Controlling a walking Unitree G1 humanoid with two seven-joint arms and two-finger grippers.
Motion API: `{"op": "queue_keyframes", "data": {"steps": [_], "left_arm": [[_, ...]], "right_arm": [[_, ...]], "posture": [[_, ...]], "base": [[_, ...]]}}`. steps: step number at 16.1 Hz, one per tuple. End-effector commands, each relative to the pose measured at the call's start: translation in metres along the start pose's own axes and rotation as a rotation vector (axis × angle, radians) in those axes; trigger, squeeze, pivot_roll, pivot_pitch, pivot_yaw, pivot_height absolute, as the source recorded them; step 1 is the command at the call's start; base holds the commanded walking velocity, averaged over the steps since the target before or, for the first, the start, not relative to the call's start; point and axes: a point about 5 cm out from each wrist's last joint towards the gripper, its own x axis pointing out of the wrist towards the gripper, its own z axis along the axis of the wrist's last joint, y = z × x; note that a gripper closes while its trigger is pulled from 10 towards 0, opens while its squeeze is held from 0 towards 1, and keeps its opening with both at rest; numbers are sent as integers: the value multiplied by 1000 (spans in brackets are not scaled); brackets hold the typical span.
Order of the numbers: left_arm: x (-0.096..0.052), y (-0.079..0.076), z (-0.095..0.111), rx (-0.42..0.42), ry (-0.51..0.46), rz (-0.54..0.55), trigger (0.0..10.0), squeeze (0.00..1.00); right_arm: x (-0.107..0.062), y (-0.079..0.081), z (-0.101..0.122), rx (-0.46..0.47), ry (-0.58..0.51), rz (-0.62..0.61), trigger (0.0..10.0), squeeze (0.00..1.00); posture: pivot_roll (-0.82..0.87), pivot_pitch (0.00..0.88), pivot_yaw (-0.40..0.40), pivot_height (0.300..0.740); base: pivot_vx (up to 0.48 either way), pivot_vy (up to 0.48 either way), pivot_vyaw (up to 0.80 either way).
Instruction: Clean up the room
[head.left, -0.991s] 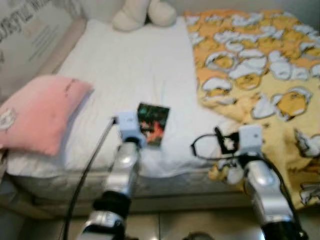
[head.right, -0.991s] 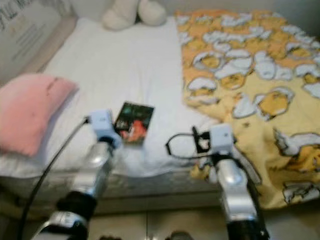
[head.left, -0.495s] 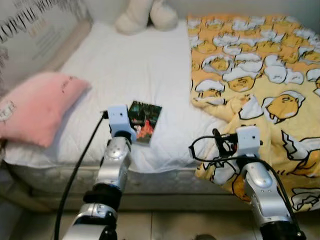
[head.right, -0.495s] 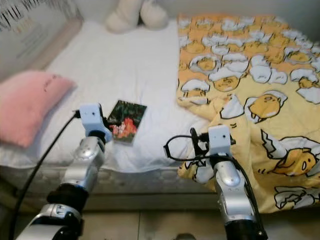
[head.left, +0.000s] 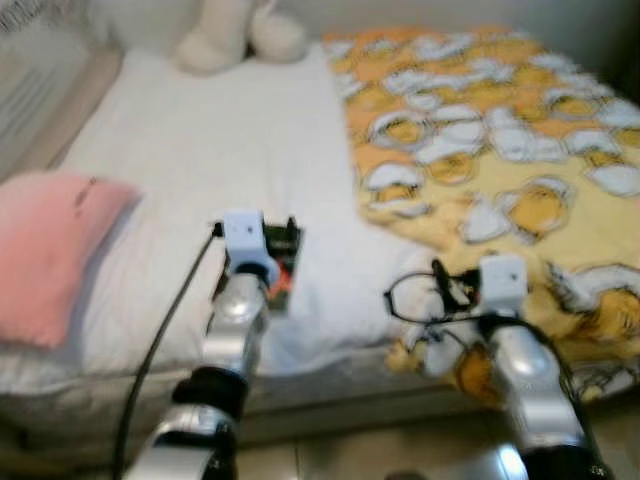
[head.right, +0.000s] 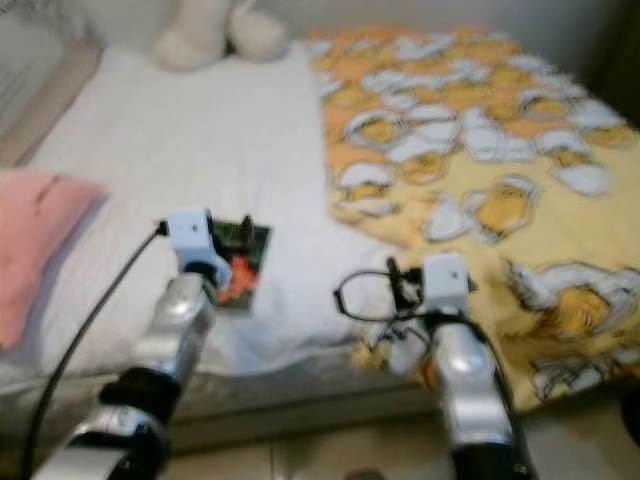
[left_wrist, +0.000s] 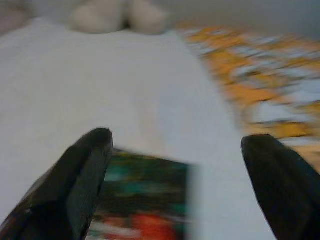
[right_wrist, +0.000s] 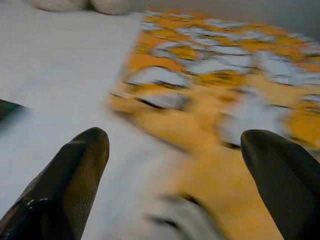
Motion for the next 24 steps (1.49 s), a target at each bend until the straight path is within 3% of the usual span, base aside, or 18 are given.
{"op": "queue_keyframes", "data": {"steps": [1, 5, 8, 9, 11, 12, 14, 16, 20, 24], "left_arm": [[5, -10, 6, 9, -1, -13, 10000, 0], [7, -8, 10, -5, -16, 6, 10000, 0], [14, 7, 9, 49, 35, 91, 10000, 0], [18, 13, 3, 53, 113, 65, 10000, 0], [14, 13, -23, 39, 361, -85, 10000, 0], [10, 12, -32, -30, 426, -147, 10000, 0], [10, 17, -33, -67, 439, -153, 10000, 0], [13, 15, -25, -31, 378, -214, 10000, 0], [11, 5, -31, -105, 426, -265, 10000, 0], [4, 12, -45, -110, 449, -225, 10000, 0]], "right_arm": [[-4, -8, -3, -8, 5, -22, 10000, 0], [-4, -7, -4, 8, 4, -29, 10000, 0], [-5, -10, -4, 22, 4, -39, 10000, 0], [-6, -10, -5, 22, 7, -39, 10000, 0], [-9, -10, -7, 17, 12, -34, 10000, 0], [-12, -11, -7, 15, 14, -33, 10000, 0], [-17, -13, -10, 12, 25, -40, 10000, 0], [-21, -16, -12, 10, 36, -47, 10000, 0], [-25, -14, -12, 3, 39, -39, 10000, 0], [-26, -13, -13, 2, 46, -34, 10000, 0]], "posture": [[-258, 0, 82, 740], [-249, 0, 85, 740], [-250, 0, 81, 740], [-251, 0, 76, 740], [-262, 0, 74, 740], [-269, 0, 75, 740], [-278, 0, 75, 740], [-284, 0, 71, 740], [-295, 0, 79, 740], [-295, 0, 69, 740]], "base": [[480, 0, 0], [480, 0, 0], [160, 0, 0], [0, 0, 0], [0, 0, 0], [0, 0, 0], [0, 0, 0], [0, 0, 0], [0, 0, 0], [0, 0, 0]]}}
